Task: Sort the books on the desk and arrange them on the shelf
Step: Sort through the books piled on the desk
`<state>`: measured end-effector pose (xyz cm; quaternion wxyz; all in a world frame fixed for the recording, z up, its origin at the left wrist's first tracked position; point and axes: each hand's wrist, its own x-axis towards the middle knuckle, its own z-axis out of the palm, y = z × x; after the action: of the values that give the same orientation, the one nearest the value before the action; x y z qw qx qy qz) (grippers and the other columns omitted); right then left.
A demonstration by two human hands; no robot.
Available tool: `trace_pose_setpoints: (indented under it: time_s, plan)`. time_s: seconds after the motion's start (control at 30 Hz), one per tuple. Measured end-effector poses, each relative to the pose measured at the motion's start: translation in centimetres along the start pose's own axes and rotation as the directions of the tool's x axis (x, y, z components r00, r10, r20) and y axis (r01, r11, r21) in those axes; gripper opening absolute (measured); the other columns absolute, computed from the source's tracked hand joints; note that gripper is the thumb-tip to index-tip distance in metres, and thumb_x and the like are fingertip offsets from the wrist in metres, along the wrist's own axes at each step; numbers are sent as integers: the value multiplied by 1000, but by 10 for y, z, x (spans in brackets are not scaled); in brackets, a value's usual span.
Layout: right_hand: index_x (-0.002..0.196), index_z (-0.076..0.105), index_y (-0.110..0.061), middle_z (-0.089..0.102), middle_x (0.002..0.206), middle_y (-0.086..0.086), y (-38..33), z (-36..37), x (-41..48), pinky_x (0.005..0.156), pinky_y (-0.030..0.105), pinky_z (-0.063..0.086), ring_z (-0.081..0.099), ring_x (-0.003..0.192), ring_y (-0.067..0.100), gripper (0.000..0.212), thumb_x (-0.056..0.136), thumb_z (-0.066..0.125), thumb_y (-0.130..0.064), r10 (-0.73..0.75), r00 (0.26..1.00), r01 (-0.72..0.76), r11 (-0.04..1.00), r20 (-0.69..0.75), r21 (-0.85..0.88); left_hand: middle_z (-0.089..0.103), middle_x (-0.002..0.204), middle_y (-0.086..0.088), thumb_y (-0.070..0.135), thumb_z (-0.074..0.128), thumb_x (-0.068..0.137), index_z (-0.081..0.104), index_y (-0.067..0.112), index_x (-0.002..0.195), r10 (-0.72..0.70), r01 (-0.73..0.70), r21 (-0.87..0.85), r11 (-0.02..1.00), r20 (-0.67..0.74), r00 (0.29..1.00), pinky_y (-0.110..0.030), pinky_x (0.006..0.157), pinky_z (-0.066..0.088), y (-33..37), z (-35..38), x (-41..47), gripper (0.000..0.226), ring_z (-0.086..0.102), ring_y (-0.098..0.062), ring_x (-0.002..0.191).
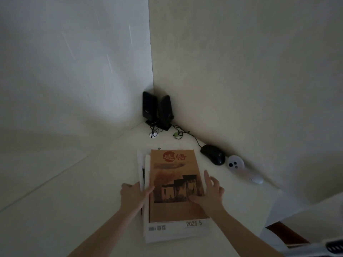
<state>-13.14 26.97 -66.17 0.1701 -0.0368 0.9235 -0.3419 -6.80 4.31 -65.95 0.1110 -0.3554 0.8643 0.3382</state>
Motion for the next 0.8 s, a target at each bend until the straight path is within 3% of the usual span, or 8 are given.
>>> trace_pose_setpoints:
  time_s: [0.07,0.17,0.3,0.4,0.47,0.53,0.63,0.8]
  plan:
    - [154,7,-29,7,160,1,-10,-12,3,114,42,17,9,144,30,95,84,70,-39,30,1000,-30,999,-8,-19,44,137,-22,57,43,93,42,12,140,-43,43,0,999,31,999,-35,104,35,5,-19,2,65,41,-35,129]
    - [152,20,-28,9,160,0,-32,-32,6,116,44,14,8,145,28,81,87,68,-30,-39,999,39,999,-2,22,34,149,-16,49,45,96,28,3,146,-36,31,46,998,117,992,-33,100,37,15,-46,0,70,39,-29,134]
    - [152,19,-14,17,157,13,-44,-42,-2,115,46,27,22,143,32,80,90,65,-32,48,990,-70,983,132,169,51,122,-16,53,54,90,37,4,137,-229,278,-106,955,337,913,-44,77,49,16,-47,-23,70,55,-30,101]
    - [151,15,-2,27,154,19,-38,-35,-11,110,40,38,39,135,30,84,92,62,-39,166,939,-247,935,301,254,59,118,-17,53,55,89,54,1,123,-282,398,-220,890,421,862,-44,86,53,17,-25,-32,62,61,-33,101]
    - [142,35,3,46,140,17,-34,-29,-15,109,39,40,50,121,24,76,90,64,-45,172,915,-269,934,365,233,58,123,-16,54,53,90,54,3,124,-293,423,-247,872,429,854,-40,87,51,22,-16,-32,61,58,-34,108]
    - [139,42,-5,48,139,14,-29,-23,-13,108,38,41,51,123,26,99,68,74,-66,178,918,-267,938,354,221,61,108,-15,51,56,89,58,3,116,-275,430,-311,847,437,856,-42,83,51,28,-14,-32,56,59,-32,95]
    - [148,20,-5,30,150,14,-19,-26,-3,111,36,33,35,137,31,103,76,75,-53,208,925,-260,957,318,131,62,104,-16,52,63,84,60,2,110,-248,415,-363,834,425,871,-48,84,55,34,-7,-28,56,62,-32,90]
    - [152,5,-7,26,153,15,-4,-35,9,114,47,30,30,139,34,121,69,85,-42,195,945,-224,971,261,85,62,112,-15,55,67,80,60,4,110,-198,354,-386,852,387,900,-47,83,56,47,4,-25,60,62,-33,98]
